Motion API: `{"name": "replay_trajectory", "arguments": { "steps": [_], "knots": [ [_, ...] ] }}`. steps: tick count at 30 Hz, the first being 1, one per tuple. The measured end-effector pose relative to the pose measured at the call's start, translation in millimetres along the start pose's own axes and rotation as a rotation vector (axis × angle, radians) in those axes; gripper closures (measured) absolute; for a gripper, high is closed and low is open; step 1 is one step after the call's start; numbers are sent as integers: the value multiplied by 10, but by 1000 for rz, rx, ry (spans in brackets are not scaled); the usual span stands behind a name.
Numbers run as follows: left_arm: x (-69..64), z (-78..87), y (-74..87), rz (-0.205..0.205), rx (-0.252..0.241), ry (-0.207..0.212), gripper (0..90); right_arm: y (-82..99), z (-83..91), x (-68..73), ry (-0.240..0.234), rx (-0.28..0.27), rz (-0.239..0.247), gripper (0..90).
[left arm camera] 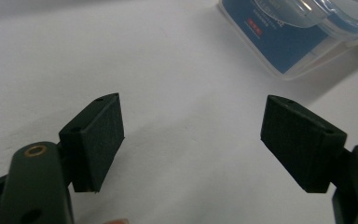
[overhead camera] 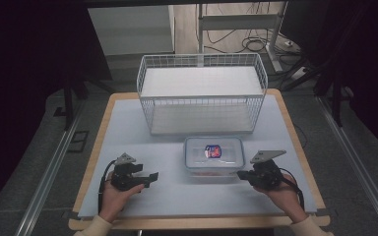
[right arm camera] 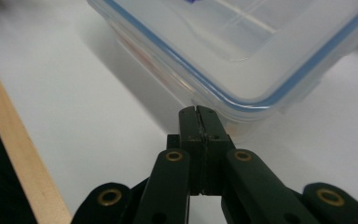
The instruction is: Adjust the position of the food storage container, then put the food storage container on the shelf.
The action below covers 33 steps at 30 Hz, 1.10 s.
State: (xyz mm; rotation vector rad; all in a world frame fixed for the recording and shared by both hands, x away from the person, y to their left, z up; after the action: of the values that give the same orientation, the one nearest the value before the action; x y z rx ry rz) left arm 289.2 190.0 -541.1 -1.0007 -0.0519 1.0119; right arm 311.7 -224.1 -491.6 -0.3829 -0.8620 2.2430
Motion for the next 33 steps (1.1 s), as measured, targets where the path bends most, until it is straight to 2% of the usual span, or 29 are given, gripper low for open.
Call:
{"name": "replay_trajectory", "arguments": {
  "steps": [2,3,6,7,9,14,20,21,22,23,24,25,26,27,29,30,31,32,33],
  "knots": [
    [0,4,-1,1,-2,0,208,1,31,-18,-1,-8,-7,900],
    [-1,9,-2,3,-5,1,208,20,95,-76,12,-25,-20,900],
    [0,19,-7,6,-10,-1,208,75,153,-201,47,-30,-51,900],
    [0,18,-8,5,-10,-2,208,75,153,-201,47,-30,-51,900],
    [-2,11,-11,4,-8,-3,207,121,175,-330,79,-33,-86,900],
    [-14,19,-22,2,-13,1,206,165,174,-439,91,-32,-130,900],
    [-15,35,-34,6,-19,1,204,176,176,-489,81,-43,-152,898],
    [-18,43,-43,4,-20,1,204,178,181,-502,78,-49,-158,880],
    [-31,55,-62,4,-28,8,206,180,192,-512,70,-55,-165,786],
    [-31,55,-62,4,-28,8,206,180,192,-512,70,-55,-165,786],
    [-46,67,-92,4,-35,18,206,184,202,-513,64,-64,-159,732],
    [-46,67,-92,4,-35,18,206,184,202,-513,64,-64,-159,732],
    [-58,75,-128,3,-44,25,207,191,213,-523,61,-77,-170,654],
    [-58,75,-128,3,-44,25,206,191,213,-523,61,-77,-170,654],
    [-77,79,-206,8,-51,42,204,192,214,-542,53,-90,-180,524],
    [-83,80,-228,8,-56,44,204,188,216,-549,50,-94,-193,473],
    [-83,80,-228,8,-56,44,203,188,216,-549,50,-94,-193,473],
    [-100,82,-293,6,-67,55,202,170,220,-571,42,-110,-217,395],
    [-112,81,-327,10,-75,62,200,161,222,-581,39,-118,-229,365]
  ]
}}
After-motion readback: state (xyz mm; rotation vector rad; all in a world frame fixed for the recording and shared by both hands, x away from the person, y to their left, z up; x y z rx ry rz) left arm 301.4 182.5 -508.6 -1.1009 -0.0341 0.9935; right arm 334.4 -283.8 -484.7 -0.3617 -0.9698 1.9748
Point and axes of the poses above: each handheld gripper's, and its own axes: z roughly backward along the jaws, y roughly out of its underside, x roughly to its left, the point moved 2 cm from there along -z, roughly forward along the jaws, and after that the axes turned 9 degrees about y, right-handed, at the moved point
